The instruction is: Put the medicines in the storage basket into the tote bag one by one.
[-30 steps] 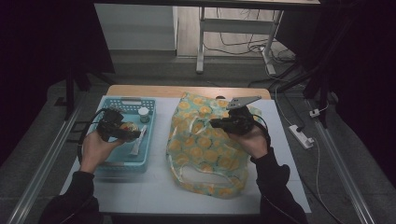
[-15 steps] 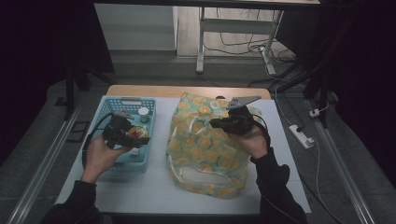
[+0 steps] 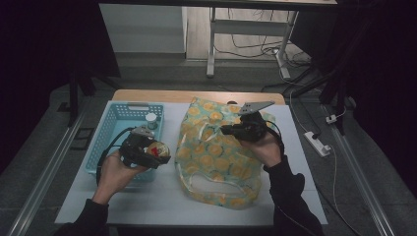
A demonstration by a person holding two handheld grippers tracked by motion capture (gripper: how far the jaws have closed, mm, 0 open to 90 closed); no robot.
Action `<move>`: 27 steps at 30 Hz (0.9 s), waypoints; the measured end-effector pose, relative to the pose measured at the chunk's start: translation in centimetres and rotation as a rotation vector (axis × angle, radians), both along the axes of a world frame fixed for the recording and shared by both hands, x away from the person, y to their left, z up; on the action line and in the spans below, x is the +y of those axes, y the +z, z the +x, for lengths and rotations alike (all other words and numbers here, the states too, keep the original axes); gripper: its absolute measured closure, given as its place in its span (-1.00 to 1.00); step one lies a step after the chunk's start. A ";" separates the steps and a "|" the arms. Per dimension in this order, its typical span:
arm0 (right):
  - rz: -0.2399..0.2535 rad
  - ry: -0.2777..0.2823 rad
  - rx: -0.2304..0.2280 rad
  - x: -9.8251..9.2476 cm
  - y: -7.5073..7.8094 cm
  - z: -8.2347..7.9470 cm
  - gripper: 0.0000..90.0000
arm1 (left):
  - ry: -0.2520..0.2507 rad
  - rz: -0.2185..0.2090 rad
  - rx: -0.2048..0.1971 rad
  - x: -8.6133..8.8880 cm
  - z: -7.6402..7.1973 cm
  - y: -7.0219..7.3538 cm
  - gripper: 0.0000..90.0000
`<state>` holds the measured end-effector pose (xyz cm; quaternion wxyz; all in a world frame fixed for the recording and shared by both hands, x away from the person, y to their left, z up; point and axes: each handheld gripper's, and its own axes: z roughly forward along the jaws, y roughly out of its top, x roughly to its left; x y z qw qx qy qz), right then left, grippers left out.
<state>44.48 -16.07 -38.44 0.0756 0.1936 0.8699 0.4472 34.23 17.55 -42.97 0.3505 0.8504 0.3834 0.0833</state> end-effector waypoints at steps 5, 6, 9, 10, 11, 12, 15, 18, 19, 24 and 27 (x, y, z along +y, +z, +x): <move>0.000 -0.001 0.000 0.0 0.0 0.0 1.00 | -0.042 -0.005 -0.002 -1.4 -0.6 0.0 -0.55; 0.001 -0.002 0.002 0.0 0.0 0.0 1.00 | -0.047 -0.008 -0.002 -1.7 -0.8 0.0 -0.55; 0.002 -0.003 0.002 0.0 -0.1 0.0 1.00 | -0.072 -0.007 -0.001 -2.6 -0.9 0.0 -0.55; 0.002 -0.003 0.003 0.0 -0.1 0.1 1.00 | -0.079 -0.006 0.000 -2.9 -1.0 0.0 -0.55; 0.003 -0.004 0.003 0.1 -0.1 0.1 1.00 | -0.085 -0.006 -0.001 -3.2 -1.0 0.0 -0.55; 0.003 -0.004 0.003 0.1 -0.1 0.1 1.00 | -0.093 -0.003 0.001 -3.4 -0.9 -0.1 -0.55; 0.004 -0.004 0.002 0.1 -0.1 0.0 1.00 | -0.110 0.001 0.002 -4.3 -0.8 -0.2 -0.55; 0.006 -0.003 0.000 0.1 0.0 0.0 1.00 | -0.127 0.002 0.002 -5.2 -0.6 -0.4 -0.55; 0.007 -0.003 -0.001 0.1 0.0 0.0 1.00 | -0.135 0.006 0.004 -5.5 -0.6 -0.5 -0.55; 0.009 -0.006 0.001 0.1 0.0 0.0 1.00 | -0.156 0.003 0.001 -6.9 -0.1 -0.6 -0.55; 0.010 -0.006 0.001 0.1 0.0 0.0 1.00 | -0.166 0.001 -0.003 -7.6 0.2 -0.8 -0.55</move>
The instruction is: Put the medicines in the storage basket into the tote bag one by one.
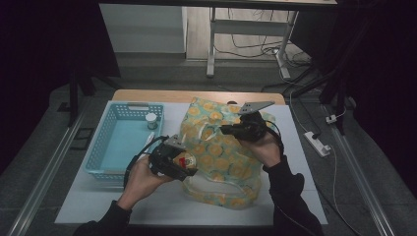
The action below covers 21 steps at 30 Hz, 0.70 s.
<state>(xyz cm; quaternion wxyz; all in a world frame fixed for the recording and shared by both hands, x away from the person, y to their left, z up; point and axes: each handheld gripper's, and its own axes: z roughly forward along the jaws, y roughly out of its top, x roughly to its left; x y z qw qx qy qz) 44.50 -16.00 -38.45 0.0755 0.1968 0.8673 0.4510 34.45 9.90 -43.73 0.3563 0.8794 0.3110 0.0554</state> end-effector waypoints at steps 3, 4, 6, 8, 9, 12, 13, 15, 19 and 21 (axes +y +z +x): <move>0.000 -0.001 -0.002 0.0 0.0 0.0 1.00 | -0.013 -0.003 0.000 -0.8 0.3 -0.2 -0.55; 0.001 -0.001 -0.002 0.0 0.0 0.0 1.00 | -0.017 -0.003 0.000 -1.0 0.4 -0.2 -0.55; 0.001 -0.001 -0.002 0.0 0.0 0.0 1.00 | -0.027 -0.004 -0.001 -1.5 0.7 -0.3 -0.55; 0.002 0.000 -0.003 0.0 0.0 0.0 1.00 | -0.034 -0.004 0.000 -2.0 0.9 -0.5 -0.55; 0.002 0.000 -0.003 0.0 0.0 0.0 1.00 | -0.036 -0.007 0.001 -2.3 1.0 -0.5 -0.55; 0.003 0.002 -0.007 0.1 0.0 0.0 1.00 | -0.048 -0.005 0.001 -3.0 1.4 -0.7 -0.55; 0.003 0.002 -0.007 0.1 0.0 0.0 1.00 | -0.048 -0.009 0.001 -3.2 1.5 -0.8 -0.55; 0.004 0.002 -0.007 0.1 0.0 0.0 1.00 | -0.054 -0.009 0.000 -3.6 1.8 -0.9 -0.55; 0.003 -0.001 -0.007 0.0 0.0 0.0 1.00 | -0.049 -0.024 -0.002 -4.2 2.5 -1.3 -0.55; 0.005 -0.002 -0.006 0.0 0.0 0.0 1.00 | -0.047 -0.025 -0.003 -4.5 2.8 -1.5 -0.55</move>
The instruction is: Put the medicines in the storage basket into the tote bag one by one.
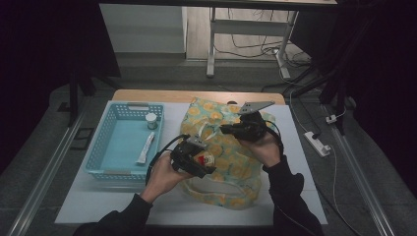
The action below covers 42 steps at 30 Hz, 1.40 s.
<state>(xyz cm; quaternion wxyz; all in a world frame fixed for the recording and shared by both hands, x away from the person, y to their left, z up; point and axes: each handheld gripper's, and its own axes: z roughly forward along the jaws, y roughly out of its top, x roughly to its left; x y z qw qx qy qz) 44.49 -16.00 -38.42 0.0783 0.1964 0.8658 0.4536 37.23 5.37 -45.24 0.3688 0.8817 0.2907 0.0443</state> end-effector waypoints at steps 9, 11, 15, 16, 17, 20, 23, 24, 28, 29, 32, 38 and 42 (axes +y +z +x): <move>0.001 -0.002 -0.003 -0.1 -0.1 0.1 1.00 | 0.005 0.002 -0.009 -1.3 1.6 -1.1 -0.55; -0.001 -0.001 -0.002 -0.1 -0.2 0.2 1.00 | 0.008 0.006 -0.012 -1.5 1.9 -1.3 -0.55; -0.004 -0.003 -0.002 0.0 -0.4 0.3 1.00 | 0.032 0.006 -0.017 -1.8 2.6 -2.0 -0.55; -0.006 -0.005 -0.002 0.0 -0.4 0.3 1.00 | 0.037 0.009 -0.019 -1.8 2.8 -2.2 -0.55; -0.007 -0.004 0.000 0.0 -0.5 0.4 1.00 | 0.040 0.008 -0.018 -1.8 3.0 -2.3 -0.55; -0.010 -0.007 0.003 0.0 -0.6 0.4 1.00 | 0.056 0.009 -0.015 -2.0 3.5 -2.9 -0.55; -0.009 -0.007 0.006 0.0 -0.8 0.5 1.00 | 0.072 0.007 -0.014 -2.1 4.1 -3.5 -0.55; -0.007 -0.006 0.008 0.1 -0.8 0.5 1.00 | 0.075 0.004 -0.012 -2.1 4.2 -3.7 -0.55; -0.008 -0.010 0.011 0.1 -1.1 0.7 1.00 | 0.096 0.009 -0.014 -2.1 4.9 -4.5 -0.55; -0.009 -0.012 0.013 0.1 -1.2 0.7 1.00 | 0.103 0.007 -0.015 -2.1 5.0 -4.7 -0.55; -0.012 -0.016 0.017 0.1 -1.4 0.9 1.00 | 0.113 0.013 -0.023 -2.2 5.4 -5.1 -0.55; -0.021 -0.020 0.020 0.1 -1.7 1.1 1.00 | 0.123 0.039 -0.043 -2.6 6.1 -5.9 -0.55; -0.027 -0.023 0.026 0.1 -2.0 1.3 1.00 | 0.133 0.062 -0.057 -2.8 6.4 -6.6 -0.55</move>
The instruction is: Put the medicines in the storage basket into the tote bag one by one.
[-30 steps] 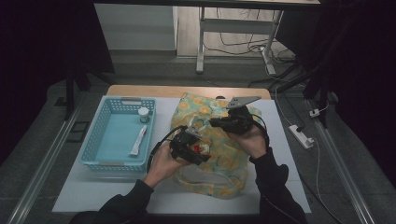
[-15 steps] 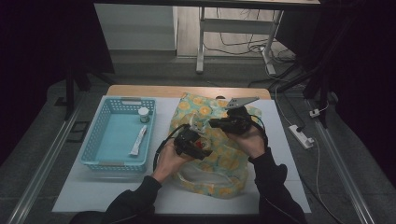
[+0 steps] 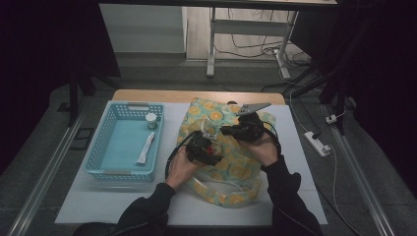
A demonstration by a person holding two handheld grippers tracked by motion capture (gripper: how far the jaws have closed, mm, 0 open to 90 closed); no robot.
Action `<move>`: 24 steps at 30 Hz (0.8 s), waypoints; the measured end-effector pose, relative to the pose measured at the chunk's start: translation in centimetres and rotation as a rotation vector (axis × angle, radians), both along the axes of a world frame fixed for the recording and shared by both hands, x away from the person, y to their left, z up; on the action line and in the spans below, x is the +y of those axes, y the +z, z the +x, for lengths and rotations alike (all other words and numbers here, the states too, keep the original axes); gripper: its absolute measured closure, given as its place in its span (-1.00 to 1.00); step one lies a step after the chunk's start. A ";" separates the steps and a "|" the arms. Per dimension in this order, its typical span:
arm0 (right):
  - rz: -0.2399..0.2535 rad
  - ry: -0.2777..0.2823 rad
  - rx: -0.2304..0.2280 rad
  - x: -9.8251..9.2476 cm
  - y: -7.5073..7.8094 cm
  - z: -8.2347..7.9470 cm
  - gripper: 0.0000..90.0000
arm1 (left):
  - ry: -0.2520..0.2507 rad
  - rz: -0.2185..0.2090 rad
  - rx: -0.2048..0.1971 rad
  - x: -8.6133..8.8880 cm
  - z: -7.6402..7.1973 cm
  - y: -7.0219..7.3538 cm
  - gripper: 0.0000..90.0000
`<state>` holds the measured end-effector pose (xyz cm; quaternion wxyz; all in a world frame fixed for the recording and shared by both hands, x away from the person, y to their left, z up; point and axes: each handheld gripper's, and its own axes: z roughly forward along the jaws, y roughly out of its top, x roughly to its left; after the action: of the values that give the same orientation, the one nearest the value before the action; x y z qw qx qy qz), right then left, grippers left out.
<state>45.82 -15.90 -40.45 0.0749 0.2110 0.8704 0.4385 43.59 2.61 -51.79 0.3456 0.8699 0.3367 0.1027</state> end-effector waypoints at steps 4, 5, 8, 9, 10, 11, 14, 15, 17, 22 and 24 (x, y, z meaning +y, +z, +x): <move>-0.008 0.000 0.004 0.1 -0.3 0.1 1.00 | 0.015 0.007 0.005 -0.2 0.4 -0.5 -0.55; -0.011 -0.001 0.005 0.2 -0.3 0.1 1.00 | 0.019 0.008 0.005 -0.2 0.5 -0.6 -0.55; -0.015 -0.003 0.009 0.2 -0.4 0.1 1.00 | 0.031 0.011 0.008 -0.5 0.8 -0.9 -0.55; -0.016 -0.003 0.008 0.2 -0.4 0.1 1.00 | 0.033 0.014 0.007 -0.5 0.8 -0.9 -0.55; -0.016 -0.003 0.007 0.2 -0.4 0.1 1.00 | 0.033 0.015 0.006 -0.6 0.9 -1.0 -0.56; -0.017 -0.004 0.008 0.2 -0.4 0.1 1.00 | 0.032 0.013 0.006 -0.7 0.9 -1.0 -0.56; -0.016 -0.006 0.009 0.1 -0.4 0.1 1.00 | 0.034 0.018 0.004 -0.7 0.8 -0.9 -0.62; -0.015 -0.006 0.009 0.1 -0.4 0.2 1.00 | 0.031 0.019 0.006 -0.7 0.8 -0.9 -0.69; -0.013 -0.007 0.008 0.1 -0.4 0.2 1.00 | 0.033 0.031 0.000 -0.7 0.6 -0.7 -0.76; -0.012 -0.002 0.004 0.1 -0.3 0.1 1.00 | 0.034 0.008 0.014 -0.4 0.3 -0.2 -0.83; -0.010 -0.003 0.004 0.1 -0.3 0.1 1.00 | 0.033 -0.010 0.027 -0.2 0.1 0.1 -0.86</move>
<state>45.95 -15.83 -40.79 0.0751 0.2128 0.8724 0.4336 43.69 2.37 -51.71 0.3439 0.8637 0.3560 0.0950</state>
